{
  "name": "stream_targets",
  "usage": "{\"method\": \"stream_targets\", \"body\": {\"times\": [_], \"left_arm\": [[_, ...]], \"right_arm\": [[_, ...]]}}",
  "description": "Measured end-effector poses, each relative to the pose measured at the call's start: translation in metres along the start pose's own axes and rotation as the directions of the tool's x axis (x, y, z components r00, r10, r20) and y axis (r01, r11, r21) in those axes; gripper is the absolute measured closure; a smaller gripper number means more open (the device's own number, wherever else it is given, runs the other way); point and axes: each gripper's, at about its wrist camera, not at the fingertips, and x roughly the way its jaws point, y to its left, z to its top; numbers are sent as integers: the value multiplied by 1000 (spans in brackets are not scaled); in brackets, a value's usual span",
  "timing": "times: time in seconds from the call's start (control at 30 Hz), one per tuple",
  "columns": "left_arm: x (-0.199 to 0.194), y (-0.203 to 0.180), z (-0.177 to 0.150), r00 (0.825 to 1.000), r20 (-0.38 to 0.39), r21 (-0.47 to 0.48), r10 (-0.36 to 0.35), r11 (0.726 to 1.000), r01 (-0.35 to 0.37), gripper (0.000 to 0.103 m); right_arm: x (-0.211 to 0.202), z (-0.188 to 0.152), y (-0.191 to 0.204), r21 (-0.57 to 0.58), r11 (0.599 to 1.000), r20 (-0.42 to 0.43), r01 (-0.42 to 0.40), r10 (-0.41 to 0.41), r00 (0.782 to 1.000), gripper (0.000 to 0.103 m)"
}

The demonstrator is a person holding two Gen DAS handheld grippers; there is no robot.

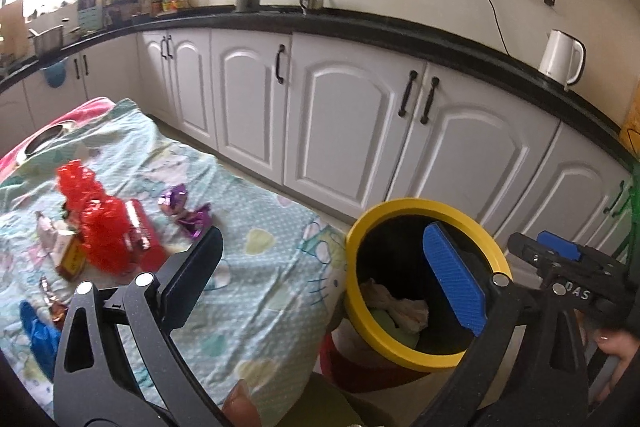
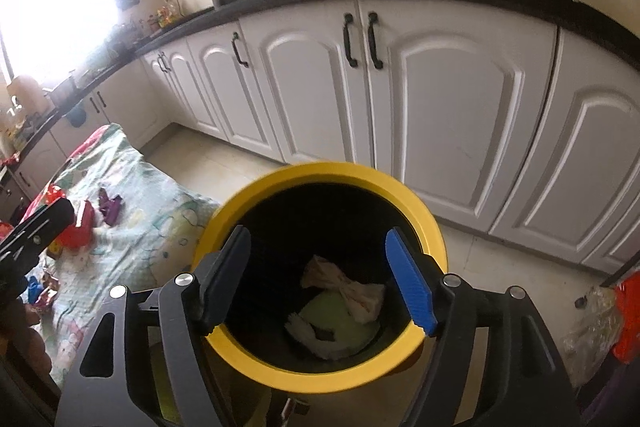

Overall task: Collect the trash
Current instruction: 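Move both open grippers back toward the trash on the bed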

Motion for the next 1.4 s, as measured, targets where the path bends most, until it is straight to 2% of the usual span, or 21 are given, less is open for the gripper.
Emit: {"method": "stream_targets", "body": {"times": [0.4,0.63,1.1,1.4], "left_arm": [[-36,25,3,996,75,-37,52,998,-49,11],[-53,45,-3,990,102,-61,94,994,-88,11],[-72,86,-4,976,138,-130,167,980,-149,11],[-75,118,-8,968,130,-197,213,963,-185,11]], "right_arm": [[-42,7,54,-150,987,139,-59,80,987,25],[-58,6,79,-205,975,176,-80,117,977,21],[-62,-4,120,-265,953,151,-145,190,970,20],[-55,-10,147,-303,935,110,-183,225,968,19]]}}
